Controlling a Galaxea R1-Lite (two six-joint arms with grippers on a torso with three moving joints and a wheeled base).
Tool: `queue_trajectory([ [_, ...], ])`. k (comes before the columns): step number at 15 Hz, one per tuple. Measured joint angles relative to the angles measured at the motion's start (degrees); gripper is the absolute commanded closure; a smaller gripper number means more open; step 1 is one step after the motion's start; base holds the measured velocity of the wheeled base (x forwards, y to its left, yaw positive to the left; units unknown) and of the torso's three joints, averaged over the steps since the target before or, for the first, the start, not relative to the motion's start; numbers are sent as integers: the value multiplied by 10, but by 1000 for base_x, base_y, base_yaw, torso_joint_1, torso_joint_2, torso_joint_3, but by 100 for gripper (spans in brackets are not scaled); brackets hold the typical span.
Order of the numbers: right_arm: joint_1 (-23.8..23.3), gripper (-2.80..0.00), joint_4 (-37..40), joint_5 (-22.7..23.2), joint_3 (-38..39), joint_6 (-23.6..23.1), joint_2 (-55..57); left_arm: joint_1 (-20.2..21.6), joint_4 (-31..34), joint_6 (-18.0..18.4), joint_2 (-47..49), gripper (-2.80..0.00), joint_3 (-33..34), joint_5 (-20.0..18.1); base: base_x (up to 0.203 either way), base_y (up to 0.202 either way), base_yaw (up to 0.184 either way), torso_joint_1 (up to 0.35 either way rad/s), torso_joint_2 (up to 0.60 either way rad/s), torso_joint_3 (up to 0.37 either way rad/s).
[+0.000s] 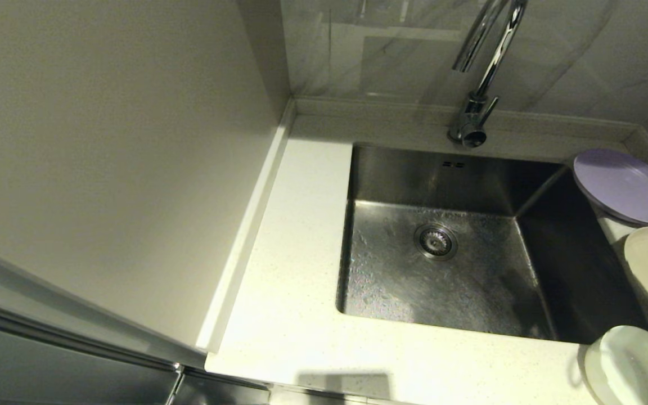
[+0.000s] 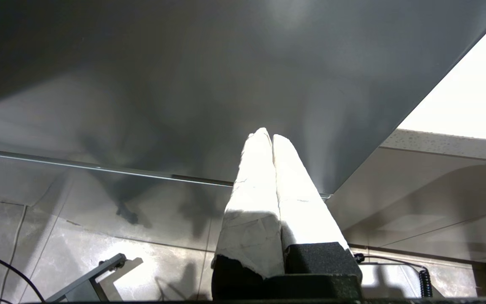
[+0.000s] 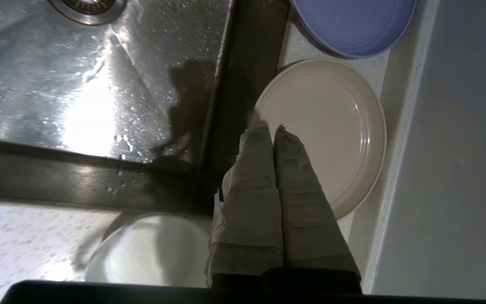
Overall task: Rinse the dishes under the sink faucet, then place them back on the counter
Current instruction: Put a plate into the sink
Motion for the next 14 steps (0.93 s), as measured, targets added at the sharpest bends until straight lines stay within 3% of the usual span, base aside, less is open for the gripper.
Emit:
queue_trajectory([
  [7,-32,0,-1,12,-44,-17,102,0,0,0,0,0,0,0,0,0,0,0,0,0],
  [8,-36,-280,-1,12,-46,-17,114,0,0,0,0,0,0,0,0,0,0,0,0,0],
  [14,-67,-280,-16,19,-57,-13,177,0,0,0,0,0,0,0,0,0,0,0,0,0],
])
